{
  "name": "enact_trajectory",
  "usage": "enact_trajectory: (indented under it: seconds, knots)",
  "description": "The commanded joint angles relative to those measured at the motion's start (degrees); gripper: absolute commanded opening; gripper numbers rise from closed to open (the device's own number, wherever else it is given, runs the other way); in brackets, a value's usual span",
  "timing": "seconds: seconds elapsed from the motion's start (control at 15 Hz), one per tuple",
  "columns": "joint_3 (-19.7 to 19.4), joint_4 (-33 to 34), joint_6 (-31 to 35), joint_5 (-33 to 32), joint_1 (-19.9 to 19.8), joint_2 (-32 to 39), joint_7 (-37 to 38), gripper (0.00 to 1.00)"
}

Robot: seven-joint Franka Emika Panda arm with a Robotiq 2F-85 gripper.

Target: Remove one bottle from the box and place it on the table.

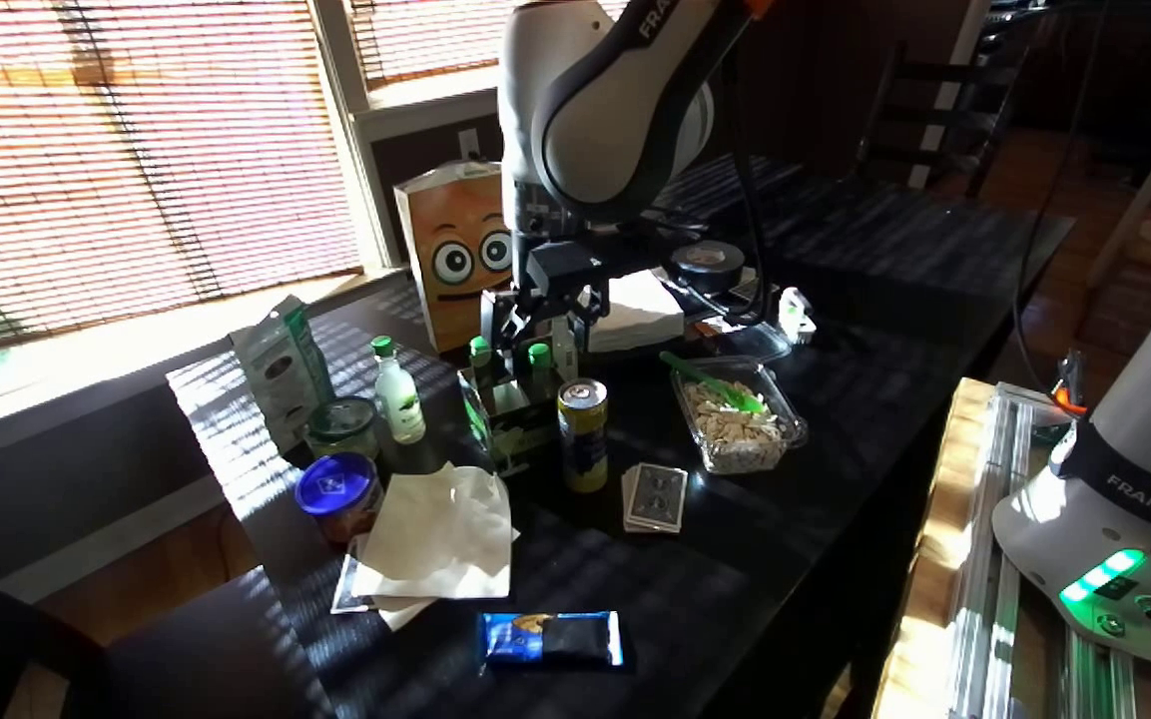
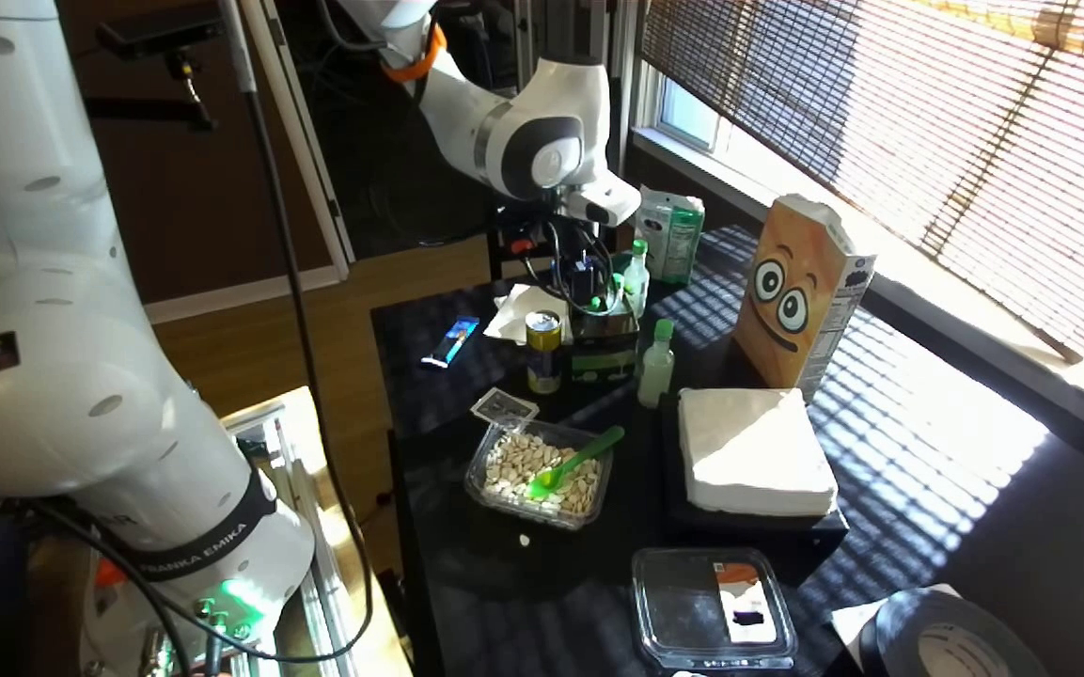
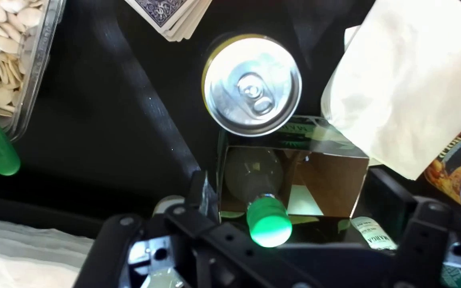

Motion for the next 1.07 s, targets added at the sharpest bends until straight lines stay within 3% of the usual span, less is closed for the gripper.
enact_trajectory:
  seconds: [0.0, 0.67, 0.8, 1.0]
  knots:
    - [-2.2, 1.1, 0.6, -1.0, 2.4, 1.6, 4.4, 1.0]
    - [-4.6, 3.8, 0.1, -2.5, 3.0, 4.1, 4.1, 0.98]
    - [-4.2, 4.7, 0.1, -1.6, 2.7, 4.9, 2.6, 0.86]
    - [-4.5, 5.5, 0.2, -2.1, 3.1, 5.4, 2.2, 0.59]
